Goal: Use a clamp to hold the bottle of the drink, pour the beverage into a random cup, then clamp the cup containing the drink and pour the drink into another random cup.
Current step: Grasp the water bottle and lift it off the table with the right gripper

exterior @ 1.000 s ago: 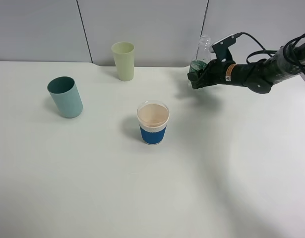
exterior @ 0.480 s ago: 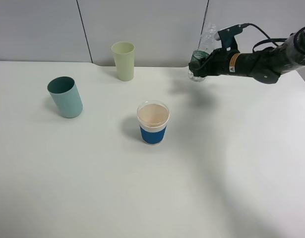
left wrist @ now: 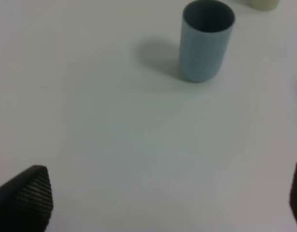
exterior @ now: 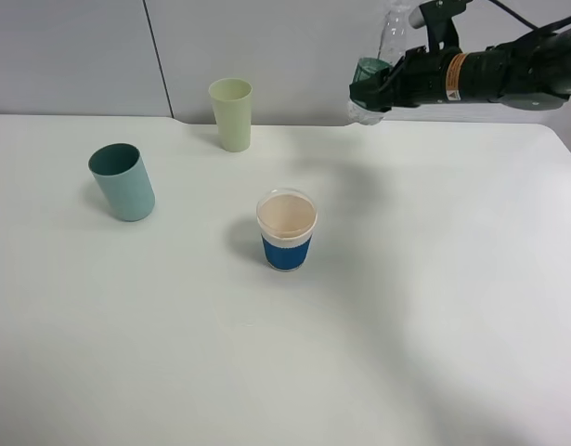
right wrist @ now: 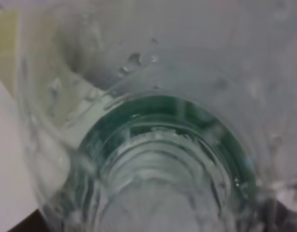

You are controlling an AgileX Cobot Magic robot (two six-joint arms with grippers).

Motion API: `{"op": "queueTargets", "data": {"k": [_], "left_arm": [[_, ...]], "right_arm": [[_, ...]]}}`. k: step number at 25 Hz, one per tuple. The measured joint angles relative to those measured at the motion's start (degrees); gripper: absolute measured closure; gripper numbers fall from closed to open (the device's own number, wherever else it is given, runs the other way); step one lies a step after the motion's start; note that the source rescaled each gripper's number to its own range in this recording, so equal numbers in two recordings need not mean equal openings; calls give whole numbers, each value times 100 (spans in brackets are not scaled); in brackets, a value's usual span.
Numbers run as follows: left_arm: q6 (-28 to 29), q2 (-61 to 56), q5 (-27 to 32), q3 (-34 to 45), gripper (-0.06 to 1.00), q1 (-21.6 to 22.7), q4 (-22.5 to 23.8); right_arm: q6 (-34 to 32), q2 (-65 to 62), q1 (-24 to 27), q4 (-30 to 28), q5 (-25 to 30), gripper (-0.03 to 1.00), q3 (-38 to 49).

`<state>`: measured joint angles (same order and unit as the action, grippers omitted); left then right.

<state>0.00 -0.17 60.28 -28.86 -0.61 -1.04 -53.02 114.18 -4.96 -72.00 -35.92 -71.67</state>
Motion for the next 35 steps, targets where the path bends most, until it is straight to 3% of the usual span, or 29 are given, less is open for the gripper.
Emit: {"op": "queueTargets", "data": {"k": [4,8,19,27,35], "left_arm": [[0,0,0,0,-6,0,0],[0,0,0,0,-6,0,0],[0,0,0,0,-6,0,0],[0,0,0,0,-6,0,0],[0,0,0,0,-6,0,0]], "right_arm": [[-2,-229,-19,727,0,97,19],[638,-481,-60,1449,81,97,248],[1814,-1127,-635,1542,1979,97,671],[3280,-1208,-1488,2103,2496,97,671],[3398,-1208,-2260,2083,2898,97,671]]}}
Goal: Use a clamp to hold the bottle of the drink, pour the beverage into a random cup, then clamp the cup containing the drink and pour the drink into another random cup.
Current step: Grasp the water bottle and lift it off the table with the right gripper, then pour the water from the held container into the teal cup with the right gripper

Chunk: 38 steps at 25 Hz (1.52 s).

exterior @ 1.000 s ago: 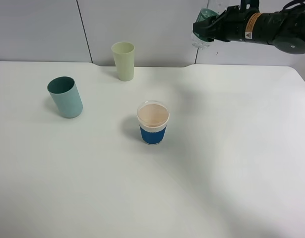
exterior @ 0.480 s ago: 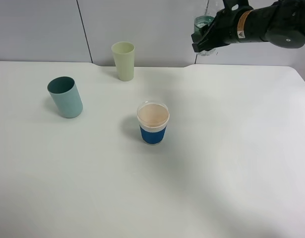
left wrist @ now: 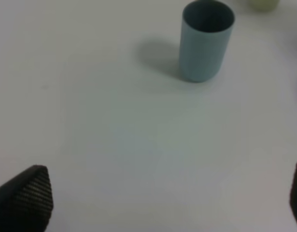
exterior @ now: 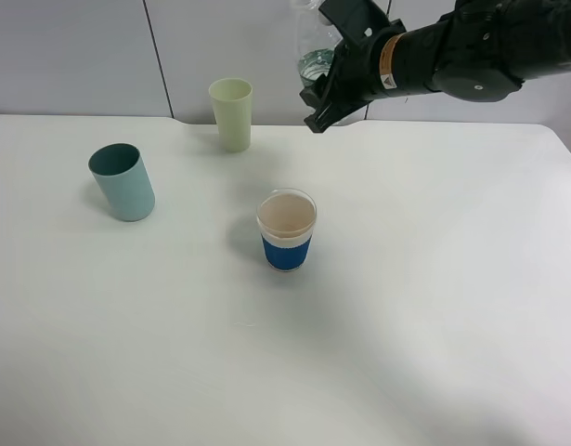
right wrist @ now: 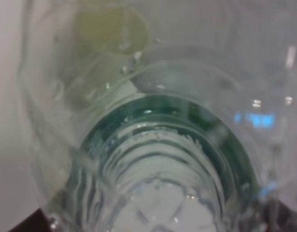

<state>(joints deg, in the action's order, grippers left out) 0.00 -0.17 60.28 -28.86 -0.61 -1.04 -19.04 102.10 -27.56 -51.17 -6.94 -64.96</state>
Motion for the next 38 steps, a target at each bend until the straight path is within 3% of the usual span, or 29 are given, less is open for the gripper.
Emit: {"op": "queueTargets", "data": {"k": [10,16,27,38], "left_arm": [[0,0,0,0,-6,0,0],[0,0,0,0,-6,0,0],[0,0,0,0,-6,0,0],[0,0,0,0,-6,0,0]], "right_arm": [[-153,227,-964,-11,1588,97,-1272],[-153,811,-1408,-342,2512,97,-2120],[-408,1731,-2020,-1228,3327,97,-3244],[-454,2459,-2421,-2098,3552,97,-3852]]}}
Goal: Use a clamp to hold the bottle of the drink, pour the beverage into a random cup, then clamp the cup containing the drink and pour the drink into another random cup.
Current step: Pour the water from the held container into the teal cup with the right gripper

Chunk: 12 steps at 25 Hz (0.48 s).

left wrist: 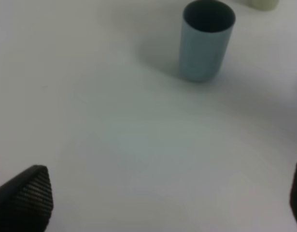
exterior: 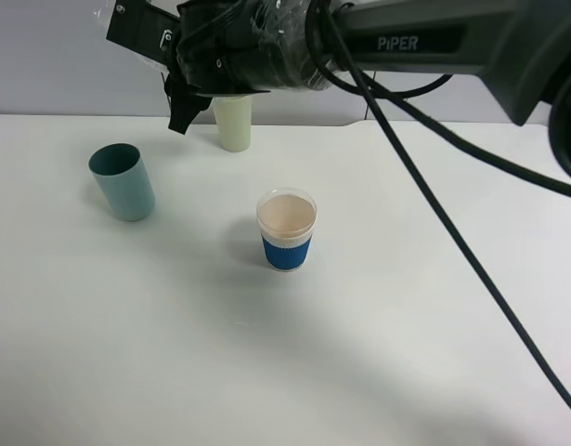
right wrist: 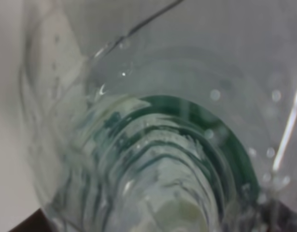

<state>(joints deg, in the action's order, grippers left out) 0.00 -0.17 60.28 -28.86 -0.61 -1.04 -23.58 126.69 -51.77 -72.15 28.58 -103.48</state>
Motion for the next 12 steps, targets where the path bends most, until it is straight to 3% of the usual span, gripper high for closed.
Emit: {"op": "queueTargets", "data": {"k": [12], "left_arm": [[0,0,0,0,-6,0,0]], "right_arm": [[-346,647,-11,-575,-17,97,-588]]}}
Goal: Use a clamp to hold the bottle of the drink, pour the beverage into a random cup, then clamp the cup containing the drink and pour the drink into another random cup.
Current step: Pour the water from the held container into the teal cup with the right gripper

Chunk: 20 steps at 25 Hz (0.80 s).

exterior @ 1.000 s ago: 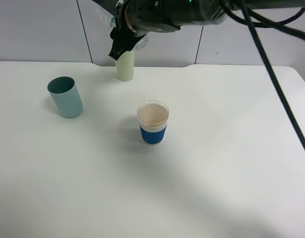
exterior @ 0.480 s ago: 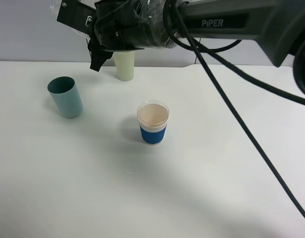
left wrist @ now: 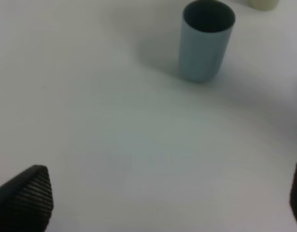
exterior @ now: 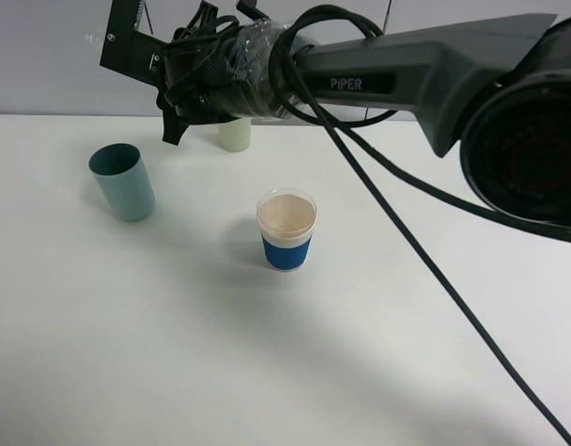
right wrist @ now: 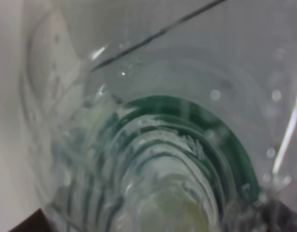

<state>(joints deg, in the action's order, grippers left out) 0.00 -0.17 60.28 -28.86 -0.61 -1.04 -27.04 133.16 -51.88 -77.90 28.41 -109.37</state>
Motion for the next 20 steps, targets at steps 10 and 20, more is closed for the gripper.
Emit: {"op": "queueTargets", "data": {"k": [10,20], "left_arm": [[0,0,0,0,-6,0,0],[0,0,0,0,-6,0,0]], "right_arm": [[56,397,-146,-428,-4,97,-264],[195,449,-169,-816,451,97,-353]]}}
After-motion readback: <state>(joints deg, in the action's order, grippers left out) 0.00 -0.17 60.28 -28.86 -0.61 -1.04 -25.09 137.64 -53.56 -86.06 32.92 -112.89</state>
